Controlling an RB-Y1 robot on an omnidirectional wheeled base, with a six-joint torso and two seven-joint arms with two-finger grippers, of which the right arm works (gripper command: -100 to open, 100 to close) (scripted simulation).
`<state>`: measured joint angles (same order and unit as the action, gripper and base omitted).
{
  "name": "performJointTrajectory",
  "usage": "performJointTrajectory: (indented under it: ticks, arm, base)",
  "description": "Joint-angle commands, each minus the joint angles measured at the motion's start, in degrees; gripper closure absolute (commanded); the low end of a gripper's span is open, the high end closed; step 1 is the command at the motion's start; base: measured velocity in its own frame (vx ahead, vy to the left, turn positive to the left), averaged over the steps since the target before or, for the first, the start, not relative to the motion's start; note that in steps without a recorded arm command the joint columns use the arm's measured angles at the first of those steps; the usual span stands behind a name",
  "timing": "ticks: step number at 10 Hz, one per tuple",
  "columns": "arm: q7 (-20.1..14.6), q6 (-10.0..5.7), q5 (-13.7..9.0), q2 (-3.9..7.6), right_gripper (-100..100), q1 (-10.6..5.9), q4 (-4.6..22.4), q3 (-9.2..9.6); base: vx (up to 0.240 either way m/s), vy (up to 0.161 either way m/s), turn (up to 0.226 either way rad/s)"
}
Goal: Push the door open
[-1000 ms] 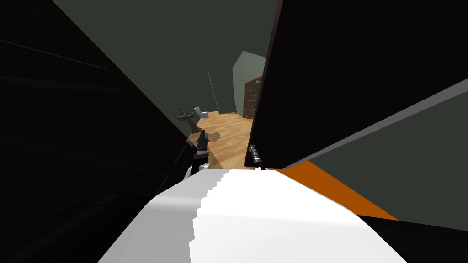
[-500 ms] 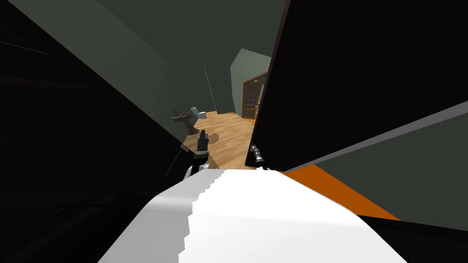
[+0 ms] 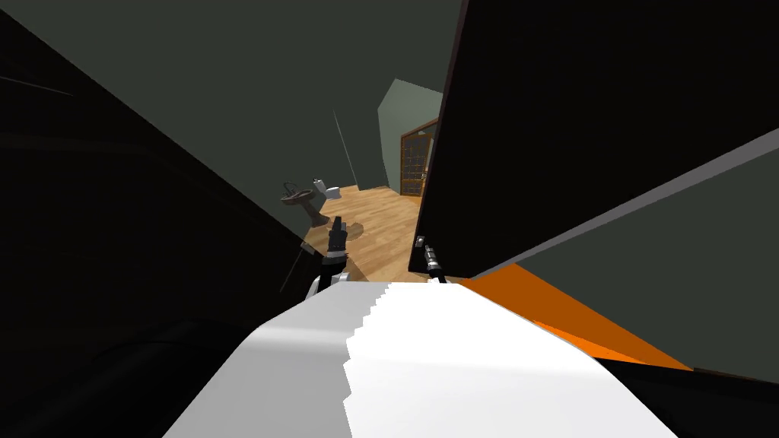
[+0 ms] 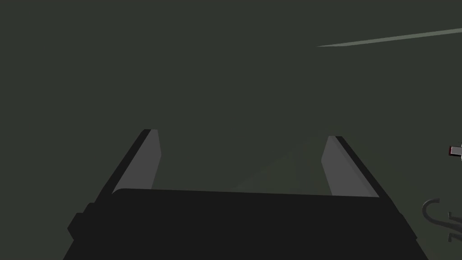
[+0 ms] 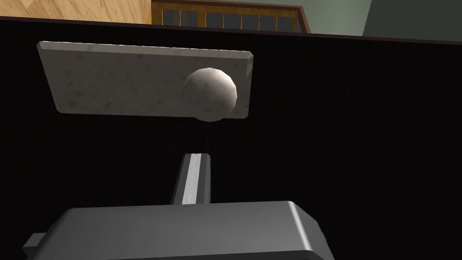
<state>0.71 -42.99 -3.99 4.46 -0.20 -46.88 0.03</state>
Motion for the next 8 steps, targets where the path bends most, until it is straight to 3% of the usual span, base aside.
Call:
performJointTrajectory:
  ticks: [1,3,4,8]
  arm:
    - [0.0,0.18,-0.3,-0.40,-100,0.22,-0.3,-0.18]
    - [0.0,0.43,-0.6,-1.26,-100,0.48,-0.7,-0.44]
    - [0.0,0.39,-0.5,-0.99,-100,0.41,-0.7,-0.35]
    - [0.3,-0.91,-0.7,-0.64,-100,0.75,-0.1,-0.75]
  base:
    - [-0.255,0.119,-0.072]
    - [-0.206,0.126,-0.066]
    - [-0.085,0.054,-0.020]
    - [0.170,-0.012,0.026]
